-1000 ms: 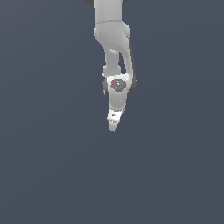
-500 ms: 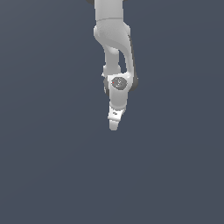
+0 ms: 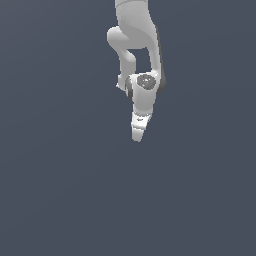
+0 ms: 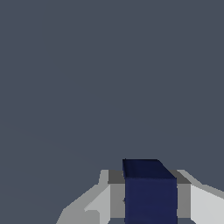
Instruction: Pick up the object and move it to a goal position.
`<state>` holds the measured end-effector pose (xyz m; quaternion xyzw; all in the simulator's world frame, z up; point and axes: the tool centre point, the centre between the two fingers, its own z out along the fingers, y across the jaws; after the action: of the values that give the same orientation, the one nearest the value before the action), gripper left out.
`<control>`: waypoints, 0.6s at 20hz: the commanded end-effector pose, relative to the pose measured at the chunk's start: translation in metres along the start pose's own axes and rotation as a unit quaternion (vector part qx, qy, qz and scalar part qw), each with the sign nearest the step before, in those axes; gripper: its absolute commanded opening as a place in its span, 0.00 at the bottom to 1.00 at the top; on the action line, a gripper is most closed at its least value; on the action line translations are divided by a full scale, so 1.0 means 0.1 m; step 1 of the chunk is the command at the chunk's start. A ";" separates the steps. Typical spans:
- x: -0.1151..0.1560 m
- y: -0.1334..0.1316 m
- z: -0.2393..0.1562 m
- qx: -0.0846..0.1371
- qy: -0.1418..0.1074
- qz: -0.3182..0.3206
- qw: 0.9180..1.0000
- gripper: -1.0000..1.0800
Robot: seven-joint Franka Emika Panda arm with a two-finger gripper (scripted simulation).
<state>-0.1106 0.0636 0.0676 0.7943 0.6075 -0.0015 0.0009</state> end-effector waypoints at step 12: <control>0.66 -0.47 -1.10 0.000 0.001 -0.001 1.000 0.00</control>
<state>-0.1356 0.1327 0.1657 0.7936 0.6085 -0.0008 0.0006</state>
